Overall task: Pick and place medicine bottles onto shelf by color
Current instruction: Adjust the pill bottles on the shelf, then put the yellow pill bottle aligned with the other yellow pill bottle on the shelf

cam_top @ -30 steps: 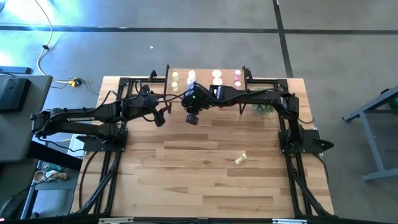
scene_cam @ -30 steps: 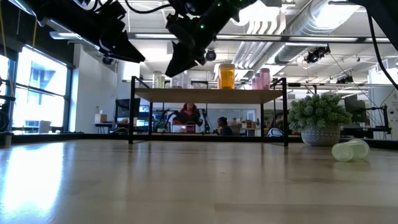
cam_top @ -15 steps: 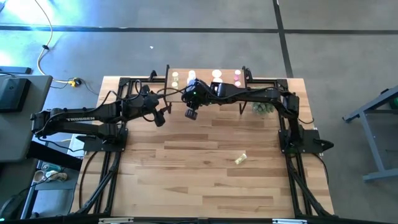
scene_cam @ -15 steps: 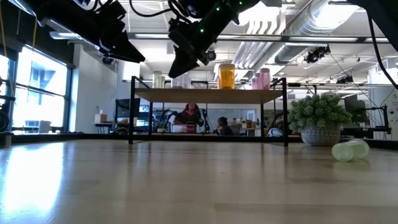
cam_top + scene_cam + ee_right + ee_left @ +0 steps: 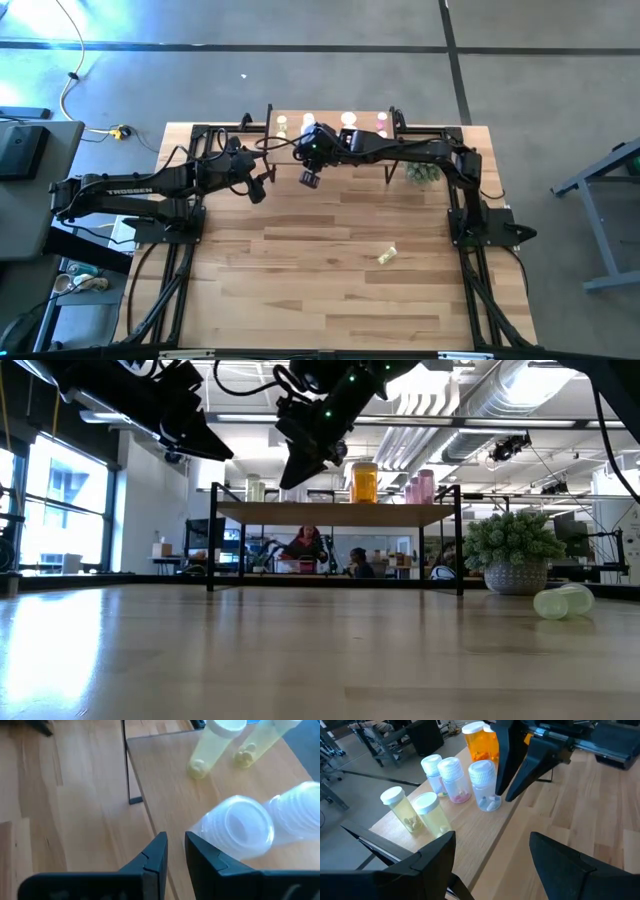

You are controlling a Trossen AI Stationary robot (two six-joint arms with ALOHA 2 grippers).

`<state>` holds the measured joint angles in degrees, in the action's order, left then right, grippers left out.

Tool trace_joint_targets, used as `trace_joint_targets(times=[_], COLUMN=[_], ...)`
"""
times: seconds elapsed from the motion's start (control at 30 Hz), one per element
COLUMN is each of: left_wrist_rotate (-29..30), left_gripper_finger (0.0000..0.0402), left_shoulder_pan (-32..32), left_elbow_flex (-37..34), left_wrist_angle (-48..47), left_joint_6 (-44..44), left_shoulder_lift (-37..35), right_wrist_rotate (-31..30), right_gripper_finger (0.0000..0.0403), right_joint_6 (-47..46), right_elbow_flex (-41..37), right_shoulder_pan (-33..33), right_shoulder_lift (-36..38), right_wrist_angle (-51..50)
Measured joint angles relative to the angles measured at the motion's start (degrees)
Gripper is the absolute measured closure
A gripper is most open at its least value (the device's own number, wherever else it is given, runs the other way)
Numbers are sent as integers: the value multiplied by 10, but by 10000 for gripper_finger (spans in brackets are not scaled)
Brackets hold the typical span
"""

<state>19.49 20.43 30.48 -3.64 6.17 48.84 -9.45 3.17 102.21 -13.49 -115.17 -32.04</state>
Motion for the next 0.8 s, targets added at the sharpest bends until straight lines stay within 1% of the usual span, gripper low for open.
trace_joint_targets(times=[0.13, 0.27, 0.37, 0.47, 0.63, 0.8], left_wrist_rotate=[0, -2, -13, -24, -24, -24], left_gripper_finger=[158, 158, 158, 158, 158, 158], left_shoulder_pan=[0, 0, -1, -2, -4, -6], left_elbow_flex=[0, 0, 0, 0, 0, 0], left_wrist_angle=[0, 0, -1, -7, -13, -13], left_joint_6=[0, 0, -2, -2, -24, -30], left_shoulder_lift=[0, 0, 0, 0, 0, 0], right_wrist_rotate=[1, 37, 51, 51, 51, 52], right_gripper_finger=[345, 345, 345, 345, 345, 345], right_joint_6=[16, 34, 48, 58, 69, 83], right_elbow_flex=[0, 0, 0, 0, 0, 0], right_shoulder_pan=[4, 4, 4, 6, 15, 22], right_shoulder_lift=[23, 53, 71, 85, 99, 125], right_wrist_angle=[-17, -29, -46, -79, -147, -195])
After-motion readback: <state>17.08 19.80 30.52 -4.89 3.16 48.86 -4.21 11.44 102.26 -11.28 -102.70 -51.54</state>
